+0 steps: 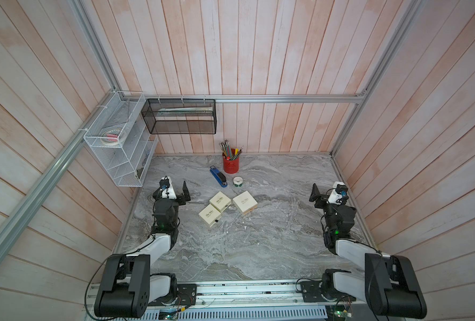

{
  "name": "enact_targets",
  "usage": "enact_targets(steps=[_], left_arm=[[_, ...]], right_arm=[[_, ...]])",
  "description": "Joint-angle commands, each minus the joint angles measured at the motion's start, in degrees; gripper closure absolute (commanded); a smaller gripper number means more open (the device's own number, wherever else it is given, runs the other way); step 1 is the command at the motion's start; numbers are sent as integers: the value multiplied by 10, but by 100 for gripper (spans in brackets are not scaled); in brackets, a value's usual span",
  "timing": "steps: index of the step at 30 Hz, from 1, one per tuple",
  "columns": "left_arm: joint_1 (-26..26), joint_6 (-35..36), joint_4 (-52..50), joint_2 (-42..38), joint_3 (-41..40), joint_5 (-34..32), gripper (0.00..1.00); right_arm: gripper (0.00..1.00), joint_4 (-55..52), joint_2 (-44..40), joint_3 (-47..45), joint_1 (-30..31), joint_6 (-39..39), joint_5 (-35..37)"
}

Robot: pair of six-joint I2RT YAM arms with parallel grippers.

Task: Place the earrings into the drawer-style jewelry box
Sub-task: Open the drawer in the jewelry box.

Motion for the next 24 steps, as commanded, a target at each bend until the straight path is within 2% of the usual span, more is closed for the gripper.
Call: enact_targets(steps=[1,4,6,9,11,13,17,19,24], left_arm=[[-3,-48,-144,-17,40,-6,0],[-3,-107,-222,-26,84,-5,0],[-4,-150,-283,-21,118,-20,0],[-4,-172,-316,-1,148,4,0],[-4,-180,-324,18,161,59,0],[-9,-182,-325,43,173,135,0],[-31,-187,-320,91,180,228,0],[-36,-191,-319,122,187,267,0],[-39,-187,-349,183,210,325,0]], right_arm=[[2,-152,-31,47,-2,98,21],[2,-270,-47,98,-3,163,39],[2,-319,-48,123,-3,178,36],[2,-316,-61,118,-2,173,-3],[2,-307,-70,103,-3,219,0],[2,-271,-75,85,-5,217,-58],[8,-250,-43,94,-2,214,-205],[12,-273,-12,116,29,197,-238],[14,-347,54,171,195,102,-184]])
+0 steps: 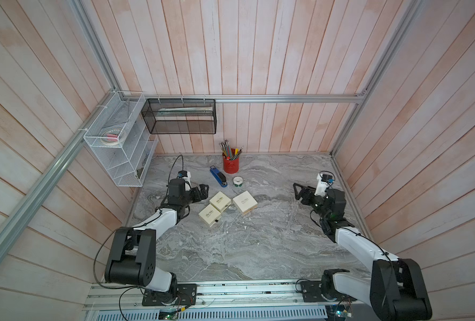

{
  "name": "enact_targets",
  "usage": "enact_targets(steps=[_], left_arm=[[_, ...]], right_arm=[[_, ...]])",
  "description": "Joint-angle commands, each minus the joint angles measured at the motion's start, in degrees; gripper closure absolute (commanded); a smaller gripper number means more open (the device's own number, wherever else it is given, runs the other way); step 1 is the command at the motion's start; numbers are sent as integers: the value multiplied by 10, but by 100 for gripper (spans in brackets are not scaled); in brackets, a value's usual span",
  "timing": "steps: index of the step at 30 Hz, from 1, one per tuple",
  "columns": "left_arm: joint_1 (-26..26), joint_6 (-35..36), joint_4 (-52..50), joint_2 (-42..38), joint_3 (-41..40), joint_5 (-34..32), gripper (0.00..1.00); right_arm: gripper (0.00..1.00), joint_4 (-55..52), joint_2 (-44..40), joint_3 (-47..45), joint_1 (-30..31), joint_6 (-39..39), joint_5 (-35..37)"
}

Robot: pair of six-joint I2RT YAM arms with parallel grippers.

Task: Place the earrings into the drawer-style jewelry box
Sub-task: Open the drawer in the jewelry box.

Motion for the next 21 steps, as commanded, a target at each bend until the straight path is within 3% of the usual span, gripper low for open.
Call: enact_targets(steps=[1,7,10,18,21], left_arm=[[0,-4,-22,24,21,76,0],[0,-7,-46,25,4,84,14],[0,-4,-79,21,0,66,15],[0,13,-125,47,8,101,14],[-1,13,-130,47,7,119,19]], right_arm=[[15,-46,38,41,88,-62,-17],[25,-42,127,93,220,-72,-33],[31,-38,174,121,259,-67,-45],[35,-81,248,180,289,-91,-60],[36,-106,257,192,290,-107,-59]])
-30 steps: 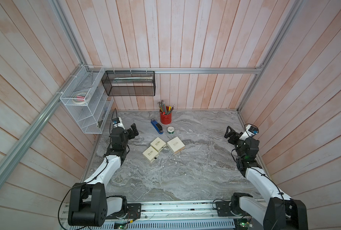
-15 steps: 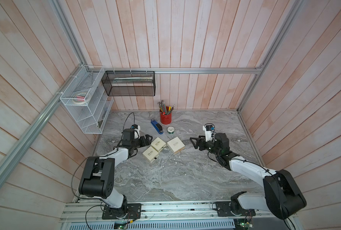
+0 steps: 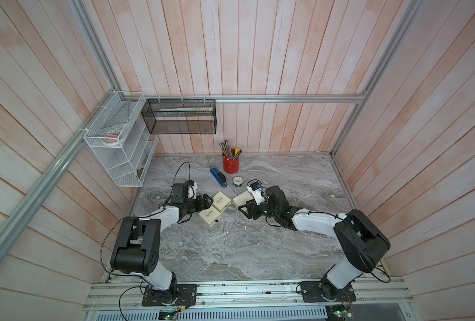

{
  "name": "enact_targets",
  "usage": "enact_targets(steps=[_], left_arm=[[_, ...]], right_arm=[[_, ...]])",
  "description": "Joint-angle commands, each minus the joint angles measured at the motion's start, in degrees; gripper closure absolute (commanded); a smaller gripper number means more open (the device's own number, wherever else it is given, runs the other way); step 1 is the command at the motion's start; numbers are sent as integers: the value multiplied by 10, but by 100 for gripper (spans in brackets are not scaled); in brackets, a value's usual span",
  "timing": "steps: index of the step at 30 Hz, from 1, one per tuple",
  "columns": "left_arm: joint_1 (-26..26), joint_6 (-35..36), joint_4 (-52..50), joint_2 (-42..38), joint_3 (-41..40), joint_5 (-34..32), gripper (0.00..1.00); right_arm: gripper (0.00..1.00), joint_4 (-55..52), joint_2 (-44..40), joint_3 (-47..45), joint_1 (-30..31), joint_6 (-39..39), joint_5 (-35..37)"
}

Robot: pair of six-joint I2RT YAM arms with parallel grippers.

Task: Place the earrings into the drawer-style jewelry box
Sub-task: Open the drawer in the jewelry box.

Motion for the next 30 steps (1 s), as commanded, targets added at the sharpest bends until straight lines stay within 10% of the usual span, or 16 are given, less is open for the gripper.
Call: enact_targets(steps=[1,30], left_arm=[[-1,12,-22,3,2,32,23],[-33,-49,-34,-88,-86,-12,46]], right_arm=[[36,-42,9,17,4,-28,-4],[46,-123,109,106,69,-69,-67]])
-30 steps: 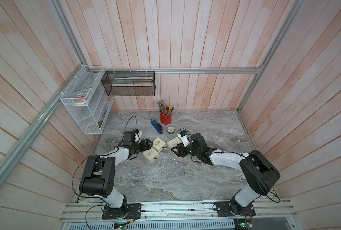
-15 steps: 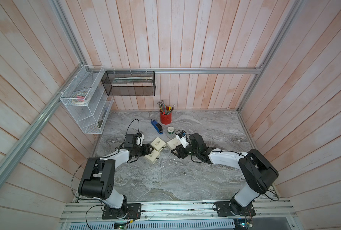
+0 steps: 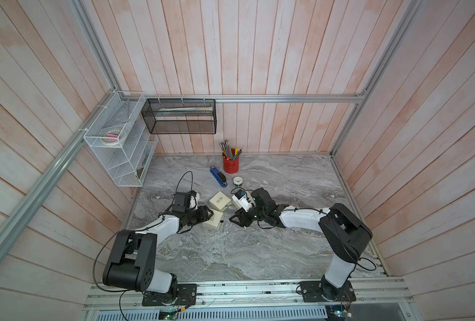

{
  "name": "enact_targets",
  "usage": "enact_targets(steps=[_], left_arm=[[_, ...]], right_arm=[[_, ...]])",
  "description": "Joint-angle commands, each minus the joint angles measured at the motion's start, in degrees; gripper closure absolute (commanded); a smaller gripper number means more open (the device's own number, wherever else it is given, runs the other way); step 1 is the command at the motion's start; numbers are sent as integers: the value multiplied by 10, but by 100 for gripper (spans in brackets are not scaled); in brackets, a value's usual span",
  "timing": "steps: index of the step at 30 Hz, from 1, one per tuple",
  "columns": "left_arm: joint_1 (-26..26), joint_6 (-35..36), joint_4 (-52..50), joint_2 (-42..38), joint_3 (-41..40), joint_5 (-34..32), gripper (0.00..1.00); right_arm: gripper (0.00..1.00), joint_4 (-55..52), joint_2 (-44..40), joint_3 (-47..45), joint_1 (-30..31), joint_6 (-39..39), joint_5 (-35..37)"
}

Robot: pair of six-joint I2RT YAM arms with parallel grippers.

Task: Place the earrings into the drawer-style jewelry box
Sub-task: Open the drawer in the jewelry box.

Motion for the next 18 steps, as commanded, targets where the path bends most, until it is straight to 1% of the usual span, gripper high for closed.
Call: enact_targets(steps=[1,4,12,18], left_arm=[[-1,-6,16,-5,-9,-6,48],[-1,-6,13,-1,-8,-3,54],[-2,0,2,-1,-6,-10,54],[-1,2,0,-2,-4,-14,54]], right_arm=[[47,-37,29,32,11,-10,-5],[48,-45,50,50,13,-9,-5],[50,-69,87,91,17,-14,-15],[55,-78,106,109,19,-19,-22]])
